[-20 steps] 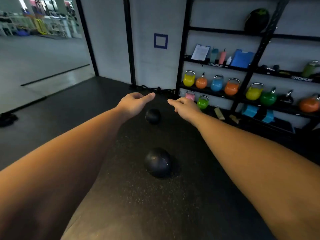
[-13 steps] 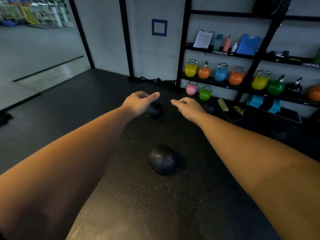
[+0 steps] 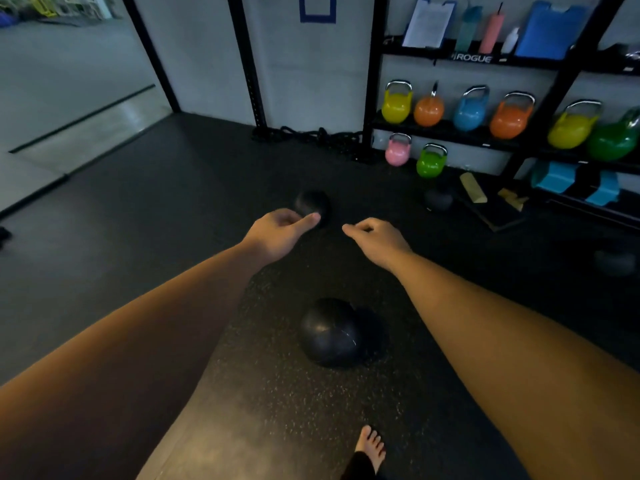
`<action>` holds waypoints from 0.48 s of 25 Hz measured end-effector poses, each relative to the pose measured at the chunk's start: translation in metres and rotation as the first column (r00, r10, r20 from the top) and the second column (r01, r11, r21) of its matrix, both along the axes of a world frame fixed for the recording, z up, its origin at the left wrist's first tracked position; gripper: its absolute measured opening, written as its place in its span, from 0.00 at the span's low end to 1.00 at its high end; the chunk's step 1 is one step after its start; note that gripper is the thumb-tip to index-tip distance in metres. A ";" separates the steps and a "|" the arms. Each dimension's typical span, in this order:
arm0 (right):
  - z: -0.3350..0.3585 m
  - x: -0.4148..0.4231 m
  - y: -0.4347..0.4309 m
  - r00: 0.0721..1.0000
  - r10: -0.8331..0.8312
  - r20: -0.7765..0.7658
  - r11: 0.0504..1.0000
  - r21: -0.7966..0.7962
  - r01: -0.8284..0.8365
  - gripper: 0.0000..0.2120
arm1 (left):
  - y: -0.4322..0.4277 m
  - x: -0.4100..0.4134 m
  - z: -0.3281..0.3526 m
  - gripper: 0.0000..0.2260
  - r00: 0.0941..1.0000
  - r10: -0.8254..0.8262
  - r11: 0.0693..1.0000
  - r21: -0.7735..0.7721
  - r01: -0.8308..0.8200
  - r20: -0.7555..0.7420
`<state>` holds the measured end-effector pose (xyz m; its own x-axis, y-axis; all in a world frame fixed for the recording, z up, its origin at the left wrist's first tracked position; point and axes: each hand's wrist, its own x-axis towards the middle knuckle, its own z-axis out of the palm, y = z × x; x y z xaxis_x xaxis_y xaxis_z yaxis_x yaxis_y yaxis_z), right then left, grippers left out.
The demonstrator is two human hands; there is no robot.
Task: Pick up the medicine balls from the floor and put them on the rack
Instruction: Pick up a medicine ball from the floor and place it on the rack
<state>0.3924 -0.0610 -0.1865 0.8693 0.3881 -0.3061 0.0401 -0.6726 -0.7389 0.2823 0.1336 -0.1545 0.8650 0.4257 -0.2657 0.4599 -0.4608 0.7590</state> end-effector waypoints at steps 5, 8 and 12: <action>-0.086 0.098 0.020 0.991 0.026 -0.133 0.988 -0.149 -0.046 0.26 | 0.029 0.085 -0.072 0.26 0.991 0.037 0.996 -0.076 -0.047 -0.130; -0.143 0.132 0.030 0.978 0.004 -0.209 0.982 -0.185 -0.043 0.26 | 0.050 0.113 -0.129 0.30 0.978 0.079 0.989 -0.110 -0.102 -0.195; -0.236 0.147 0.043 0.955 -0.034 -0.294 0.976 -0.217 -0.032 0.28 | 0.077 0.142 -0.231 0.21 0.953 0.058 0.983 -0.147 -0.106 -0.296</action>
